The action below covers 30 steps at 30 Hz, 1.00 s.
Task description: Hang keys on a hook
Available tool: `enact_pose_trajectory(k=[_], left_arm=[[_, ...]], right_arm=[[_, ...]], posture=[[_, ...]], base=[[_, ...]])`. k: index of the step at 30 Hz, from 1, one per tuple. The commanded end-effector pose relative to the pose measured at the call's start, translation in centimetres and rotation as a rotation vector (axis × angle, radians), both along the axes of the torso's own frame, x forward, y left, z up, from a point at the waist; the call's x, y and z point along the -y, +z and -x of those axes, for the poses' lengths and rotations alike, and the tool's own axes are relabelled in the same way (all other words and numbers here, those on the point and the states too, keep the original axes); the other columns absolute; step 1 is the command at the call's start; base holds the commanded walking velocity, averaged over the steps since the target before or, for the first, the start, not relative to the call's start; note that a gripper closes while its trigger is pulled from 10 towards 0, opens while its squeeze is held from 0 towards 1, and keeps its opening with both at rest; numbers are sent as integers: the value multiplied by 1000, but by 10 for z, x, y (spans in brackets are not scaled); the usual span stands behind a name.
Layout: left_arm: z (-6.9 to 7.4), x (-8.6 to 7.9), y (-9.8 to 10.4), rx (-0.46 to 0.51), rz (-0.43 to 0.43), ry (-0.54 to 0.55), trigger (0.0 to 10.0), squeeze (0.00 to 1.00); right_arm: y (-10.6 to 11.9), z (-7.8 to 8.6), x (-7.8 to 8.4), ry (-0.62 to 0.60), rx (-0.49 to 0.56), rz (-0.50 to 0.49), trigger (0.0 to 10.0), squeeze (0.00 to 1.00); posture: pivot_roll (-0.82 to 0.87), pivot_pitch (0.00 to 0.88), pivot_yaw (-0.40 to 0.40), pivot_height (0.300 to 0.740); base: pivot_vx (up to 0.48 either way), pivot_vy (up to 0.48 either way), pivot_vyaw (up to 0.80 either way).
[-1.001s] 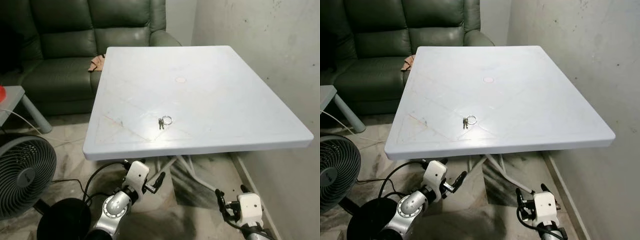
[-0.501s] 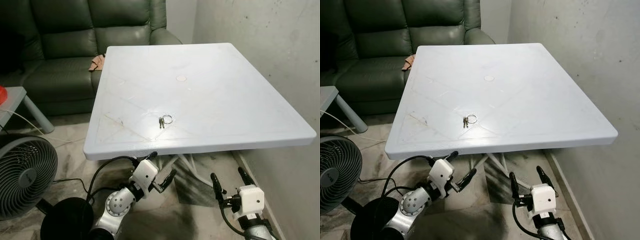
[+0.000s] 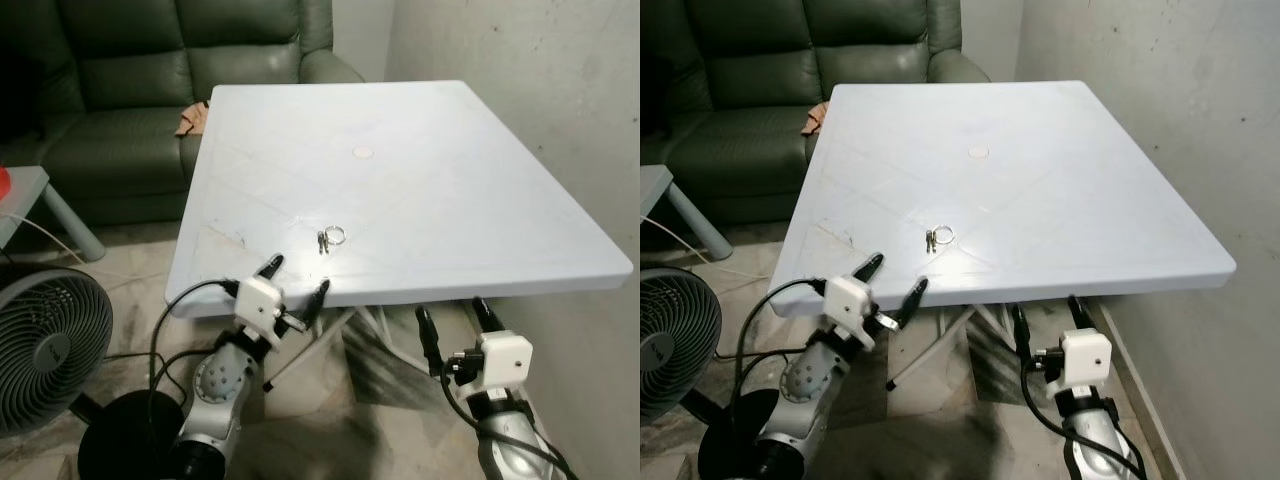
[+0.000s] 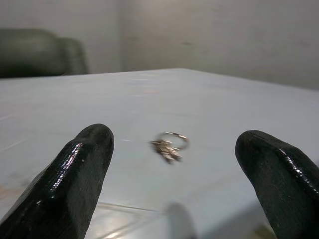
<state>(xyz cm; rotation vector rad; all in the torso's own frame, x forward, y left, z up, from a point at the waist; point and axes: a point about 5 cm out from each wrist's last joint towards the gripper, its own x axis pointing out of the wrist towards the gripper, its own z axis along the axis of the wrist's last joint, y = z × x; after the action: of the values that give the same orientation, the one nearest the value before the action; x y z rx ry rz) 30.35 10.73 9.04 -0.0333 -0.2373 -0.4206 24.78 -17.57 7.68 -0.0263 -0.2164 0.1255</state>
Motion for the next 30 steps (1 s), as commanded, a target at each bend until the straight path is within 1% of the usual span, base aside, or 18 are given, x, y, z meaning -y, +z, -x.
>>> enact_pose_trajectory(k=[1, 3, 5, 6, 8, 10, 12, 15, 18, 23, 30], left_arm=[[-5, -7, 7, -7, 63, 49, 10000, 0], [-9, -13, 10, -27, 98, 89, 10000, 0], [-15, -22, 15, -45, 140, 140, 10000, 0], [-20, -30, 21, -39, 142, 181, 10000, 0], [-23, -34, 23, -32, 132, 202, 10000, 0], [-26, -41, 23, -54, 123, 243, 10000, 0], [-27, -45, 24, -71, 146, 268, 10000, 0], [-26, -47, 28, -76, 136, 268, 10000, 0], [-25, -47, 27, -86, 140, 273, 10000, 0], [-17, -47, 19, -116, 123, 251, 10000, 0], [-16, -49, 20, -116, 109, 249, 10000, 0]], right_arm=[[7, -3, 2, -19, 4, -22, 10000, 0], [9, -6, 3, -32, -8, -20, 10000, 0], [13, -10, 5, -53, -20, -24, 10000, 0], [14, -13, 8, -71, -38, -22, 10000, 0], [15, -15, 10, -86, -41, 3, 10000, 0], [15, -16, 11, -93, -55, 25, 10000, 0], [15, -16, 12, -101, -63, 26, 10000, 0], [17, -16, 15, -133, -91, 22, 10000, 0], [18, -16, 15, -144, -91, 27, 10000, 0], [13, -11, 10, -126, -118, 27, 10000, 0], [12, -9, 8, -112, -134, 39, 10000, 0]], posture=[[21, 57, -7, 740], [21, 57, -7, 740], [21, 55, -11, 740], [21, 55, -11, 740], [21, 55, -11, 740], [21, 54, -13, 740], [20, 53, -11, 740], [17, 56, -10, 740], [16, 54, -10, 740], [16, 53, -14, 740], [20, 52, -21, 740]], base=[[0, 0, 0], [0, 0, 0], [0, 0, 0], [0, 0, 0], [0, 0, 0], [0, 0, 0], [0, 0, 0], [0, 0, 0], [0, 0, 0], [0, 0, 0], [0, 0, 0]])
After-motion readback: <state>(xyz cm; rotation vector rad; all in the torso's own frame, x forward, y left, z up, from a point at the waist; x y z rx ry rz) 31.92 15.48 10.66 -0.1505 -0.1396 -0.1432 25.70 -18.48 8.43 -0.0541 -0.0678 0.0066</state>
